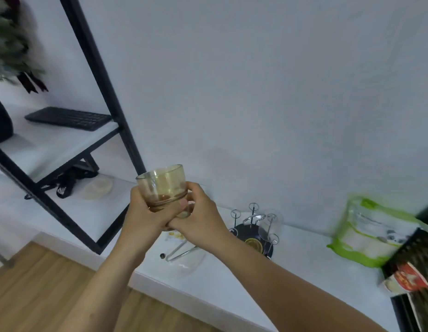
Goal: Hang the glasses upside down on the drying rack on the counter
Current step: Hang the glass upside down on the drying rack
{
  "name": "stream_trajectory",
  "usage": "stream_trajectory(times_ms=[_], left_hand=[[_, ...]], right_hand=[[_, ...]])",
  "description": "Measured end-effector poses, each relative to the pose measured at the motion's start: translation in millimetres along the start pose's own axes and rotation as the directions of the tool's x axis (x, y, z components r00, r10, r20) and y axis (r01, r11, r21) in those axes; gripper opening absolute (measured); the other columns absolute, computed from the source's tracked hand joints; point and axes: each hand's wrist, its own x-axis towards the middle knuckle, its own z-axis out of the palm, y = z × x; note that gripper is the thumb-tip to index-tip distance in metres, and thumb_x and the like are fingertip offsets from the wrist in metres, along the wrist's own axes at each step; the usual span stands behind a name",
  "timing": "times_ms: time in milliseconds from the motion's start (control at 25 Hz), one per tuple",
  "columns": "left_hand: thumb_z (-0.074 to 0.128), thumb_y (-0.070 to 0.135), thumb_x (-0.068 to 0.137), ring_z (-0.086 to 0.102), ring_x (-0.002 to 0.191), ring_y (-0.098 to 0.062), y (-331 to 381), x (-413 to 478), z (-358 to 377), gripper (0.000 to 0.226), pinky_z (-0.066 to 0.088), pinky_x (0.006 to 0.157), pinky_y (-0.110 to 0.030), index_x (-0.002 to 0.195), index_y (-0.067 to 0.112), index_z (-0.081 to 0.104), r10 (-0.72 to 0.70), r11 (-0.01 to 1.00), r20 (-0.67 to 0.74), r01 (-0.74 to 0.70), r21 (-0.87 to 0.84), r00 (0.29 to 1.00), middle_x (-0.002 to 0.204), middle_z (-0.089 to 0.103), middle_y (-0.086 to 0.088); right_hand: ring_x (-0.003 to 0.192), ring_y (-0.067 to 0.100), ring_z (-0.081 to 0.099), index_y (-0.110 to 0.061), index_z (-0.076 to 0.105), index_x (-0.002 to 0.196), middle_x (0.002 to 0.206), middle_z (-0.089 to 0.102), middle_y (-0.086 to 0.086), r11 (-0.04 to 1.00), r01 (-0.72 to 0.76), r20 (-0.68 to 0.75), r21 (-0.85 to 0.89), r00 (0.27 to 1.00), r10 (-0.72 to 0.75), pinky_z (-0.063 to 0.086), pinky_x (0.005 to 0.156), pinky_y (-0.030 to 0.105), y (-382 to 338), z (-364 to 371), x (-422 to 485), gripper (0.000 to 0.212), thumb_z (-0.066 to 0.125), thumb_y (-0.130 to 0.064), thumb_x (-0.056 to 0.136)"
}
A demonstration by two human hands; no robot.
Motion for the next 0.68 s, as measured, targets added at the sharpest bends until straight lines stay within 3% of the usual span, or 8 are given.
stream_trajectory(times_ms=[240, 320, 400, 480, 560, 680], left_hand=[[0.089, 0.033, 0.063, 0.074, 0.097, -0.021, 11.7, 37.4, 54.2, 0.07, 0.06, 0.08, -0.046, 0.121, 0.019, 0.052, -0.082, 0.997, 0.134, 0.083, -0.001, 0.988, 0.111, 0.073, -0.005], [0.086, 0.04, 0.065, 0.074, 0.099, -0.031, 10.8, 51.6, 68.5, 0.072, 0.056, 0.09, -0.053, 0.125, 0.013, 0.057, -0.186, 0.972, 0.24, 0.213, -0.094, 0.953, 0.114, 0.074, -0.012], [0.074, 0.037, 0.081, 0.073, 0.1, -0.034, 8.7, 57.9, 78.0, 0.049, 0.055, 0.094, -0.05, 0.12, 0.01, 0.065, -0.282, 0.918, 0.316, 0.35, -0.186, 0.906, 0.111, 0.075, -0.015], [0.063, 0.035, 0.09, 0.074, 0.097, -0.029, 4.1, 61.4, 86.1, 0.037, 0.059, 0.088, -0.041, 0.113, 0.007, 0.07, -0.349, 0.834, 0.382, 0.47, -0.29, 0.855, 0.108, 0.076, -0.016], [0.062, 0.037, 0.091, 0.074, 0.098, -0.027, -2.6, 70.6, 91.3, 0.043, 0.058, 0.089, -0.037, 0.116, 0.003, 0.069, -0.383, 0.742, 0.452, 0.56, -0.369, 0.805, 0.112, 0.075, -0.016], [0.066, 0.043, 0.086, 0.069, 0.107, -0.028, -12.0, 93.0, 99.6, 0.053, 0.058, 0.088, -0.039, 0.124, 0.006, 0.067, -0.418, 0.66, 0.541, 0.653, -0.371, 0.73, 0.122, 0.07, -0.015]], right_hand=[[0.097, 0.001, 0.065, -0.034, 0.041, 0.136, 0.119, 0.063, -0.012, 0.999, -0.03, 0.009, -0.019, 1.0, 0.03, 0.053, 0.081, 0.022, 12.8, -63.8, 19.3, 0.084, 0.087, -0.026, 0.066], [0.098, -0.002, 0.063, -0.039, 0.029, 0.144, 0.12, 0.058, -0.016, 0.997, -0.045, 0.05, -0.061, 0.998, 0.048, 0.049, 0.082, 0.017, 20.6, -83.5, 20.5, 0.095, 0.088, -0.03, 0.069], [0.096, -0.005, 0.061, -0.039, 0.026, 0.146, 0.112, 0.055, -0.022, 0.992, -0.039, 0.038, -0.117, 0.998, 0.044, 0.047, 0.08, 0.012, 26.3, -92.0, 19.9, 0.097, 0.087, -0.033, 0.071], [0.1, 0.002, 0.061, -0.039, 0.034, 0.14, 0.114, 0.057, -0.016, 0.984, -0.031, -0.052, -0.173, 0.998, 0.022, 0.05, 0.085, 0.022, 32.8, -88.5, 22.8, 0.086, 0.083, -0.043, 0.07], [0.108, 0.012, 0.059, -0.039, 0.037, 0.135, 0.122, 0.057, -0.007, 0.969, -0.045, -0.154, -0.242, 0.988, 0.008, 0.051, 0.092, 0.037, 38.7, -81.9, 28.8, 0.081, 0.077, -0.056, 0.066], [0.112, 0.013, 0.055, -0.036, 0.037, 0.134, 0.125, 0.054, -0.006, 0.921, -0.107, -0.288, -0.375, 0.958, -0.006, 0.05, 0.091, 0.038, 45.5, -77.3, 42.6, 0.082, 0.077, -0.057, 0.066]])
